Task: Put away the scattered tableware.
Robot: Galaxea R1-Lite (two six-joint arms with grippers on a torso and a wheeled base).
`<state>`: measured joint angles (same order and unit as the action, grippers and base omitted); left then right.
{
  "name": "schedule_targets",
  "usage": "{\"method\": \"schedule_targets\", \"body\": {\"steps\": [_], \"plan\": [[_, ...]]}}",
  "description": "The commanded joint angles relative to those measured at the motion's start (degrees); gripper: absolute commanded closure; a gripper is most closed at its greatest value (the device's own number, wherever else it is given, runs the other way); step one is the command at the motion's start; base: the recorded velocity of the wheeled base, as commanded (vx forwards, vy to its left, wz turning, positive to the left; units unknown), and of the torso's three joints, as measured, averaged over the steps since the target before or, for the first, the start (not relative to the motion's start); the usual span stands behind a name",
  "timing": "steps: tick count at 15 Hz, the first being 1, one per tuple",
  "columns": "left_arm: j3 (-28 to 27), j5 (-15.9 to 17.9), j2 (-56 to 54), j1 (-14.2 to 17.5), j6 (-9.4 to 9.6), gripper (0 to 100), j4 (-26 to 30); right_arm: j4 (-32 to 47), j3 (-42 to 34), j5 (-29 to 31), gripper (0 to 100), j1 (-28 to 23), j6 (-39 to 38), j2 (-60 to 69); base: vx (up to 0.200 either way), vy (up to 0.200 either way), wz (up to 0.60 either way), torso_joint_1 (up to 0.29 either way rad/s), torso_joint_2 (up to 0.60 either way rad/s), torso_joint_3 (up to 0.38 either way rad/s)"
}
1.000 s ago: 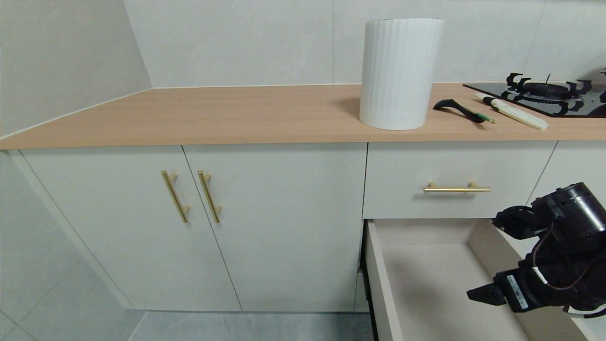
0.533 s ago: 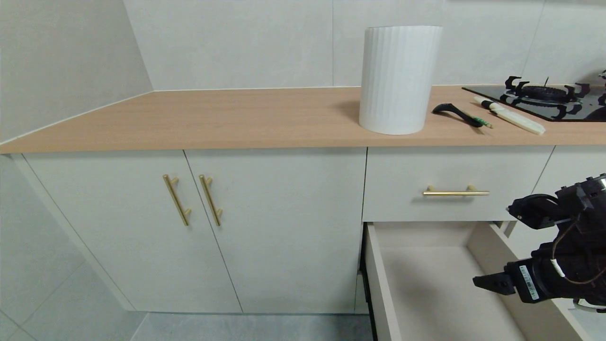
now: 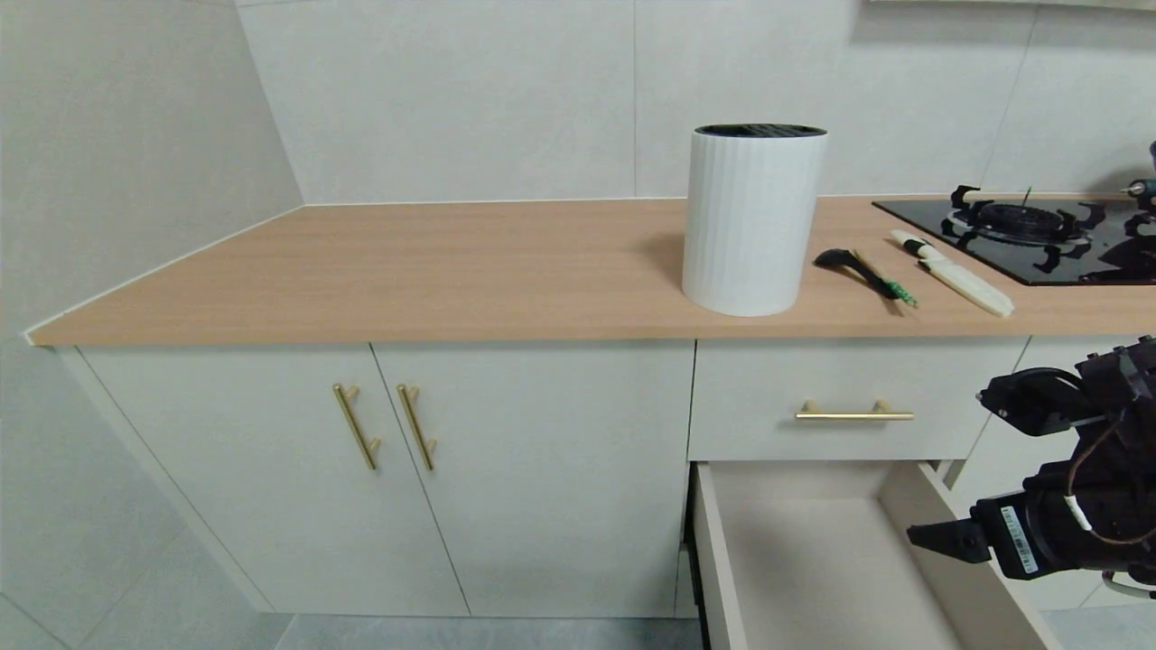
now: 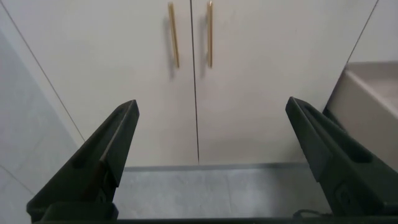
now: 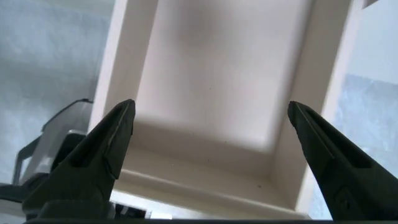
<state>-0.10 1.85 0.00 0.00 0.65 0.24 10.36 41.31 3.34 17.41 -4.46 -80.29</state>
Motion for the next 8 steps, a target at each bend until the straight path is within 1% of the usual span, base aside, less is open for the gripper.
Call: {"method": "schedule_targets", "body": {"steps": [1, 8], "plan": [[0.01, -0.01, 0.00, 0.00, -0.03, 0, 0.02, 0.01, -0.01, 0.00, 0, 0.08, -0.02, -0.04, 0.000, 0.000, 0.00, 0.178, -0.46, -0.300], [0.01, -0.01, 0.09, 0.00, -0.03, 0, 0.02, -0.43, 0.08, -0.09, 0, 0.08, -0.02, -0.40, 0.000, 0.000, 0.00, 0.186, -0.47, -0.289]]}}
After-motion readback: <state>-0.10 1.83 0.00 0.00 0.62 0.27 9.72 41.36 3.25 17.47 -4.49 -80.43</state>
